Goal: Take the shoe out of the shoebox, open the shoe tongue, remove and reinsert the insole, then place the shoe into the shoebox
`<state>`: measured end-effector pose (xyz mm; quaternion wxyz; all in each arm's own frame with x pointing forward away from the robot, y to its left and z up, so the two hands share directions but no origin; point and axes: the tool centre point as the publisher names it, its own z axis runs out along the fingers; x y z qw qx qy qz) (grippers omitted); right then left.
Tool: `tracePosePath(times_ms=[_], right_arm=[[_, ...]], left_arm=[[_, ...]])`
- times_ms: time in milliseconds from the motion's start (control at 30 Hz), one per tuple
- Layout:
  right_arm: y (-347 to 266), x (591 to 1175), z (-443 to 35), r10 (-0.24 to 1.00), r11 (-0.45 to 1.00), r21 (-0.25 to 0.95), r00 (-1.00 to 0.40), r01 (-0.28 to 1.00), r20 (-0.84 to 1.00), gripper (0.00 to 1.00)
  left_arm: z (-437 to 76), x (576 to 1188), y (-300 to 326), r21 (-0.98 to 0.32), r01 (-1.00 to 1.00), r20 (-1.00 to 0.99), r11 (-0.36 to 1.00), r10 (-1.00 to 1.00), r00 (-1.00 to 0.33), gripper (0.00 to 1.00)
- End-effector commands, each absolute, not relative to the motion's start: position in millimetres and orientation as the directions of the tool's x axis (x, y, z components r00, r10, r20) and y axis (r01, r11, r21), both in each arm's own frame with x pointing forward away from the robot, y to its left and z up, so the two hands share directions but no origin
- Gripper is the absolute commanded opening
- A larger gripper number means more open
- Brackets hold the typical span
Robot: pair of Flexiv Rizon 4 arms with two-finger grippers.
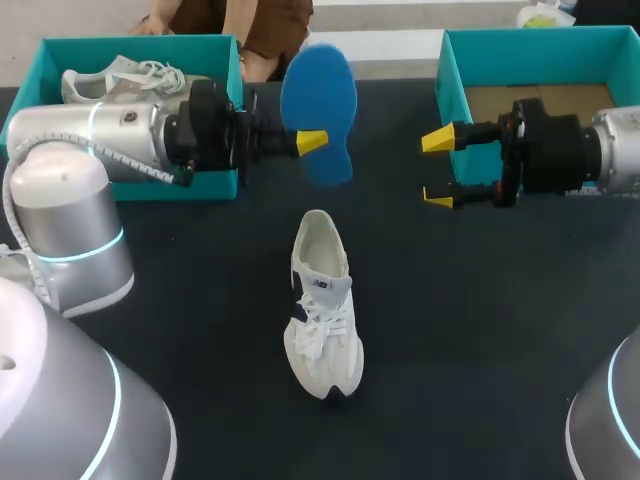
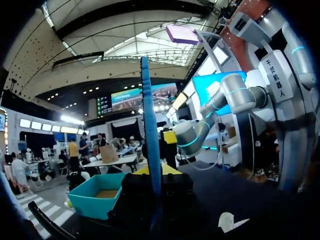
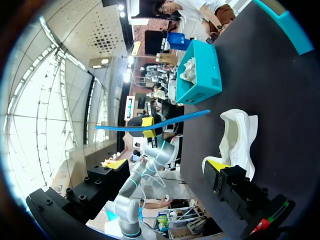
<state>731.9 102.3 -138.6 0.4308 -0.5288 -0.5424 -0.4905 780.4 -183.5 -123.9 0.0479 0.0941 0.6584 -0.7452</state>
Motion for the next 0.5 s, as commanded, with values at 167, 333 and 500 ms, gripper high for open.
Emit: tracePosePath(times_ms=[167,333,500], right_arm=[[104.1,732.5,-139.3,0.152,-0.041,0.076,-0.069,0.996,0.986,1.0],[104.1,732.5,-139.3,0.152,-0.041,0.076,-0.069,0.996,0.986,1.0],[104.1,732.5,-139.3,0.152,-0.041,0.076,-0.069,0.996,0.986,1.0]], left_arm=[[-129.4,770.8,-183.3,-0.72,0.662,-0.681,-0.209,0.028,-0.732,0.0],[-134.1,769.3,-182.4,-0.573,0.782,-0.809,-0.244,0.017,-0.588,0.0],[-139.5,770.5,-183.1,-0.403,0.886,-0.909,-0.232,-0.016,-0.417,0.0]])
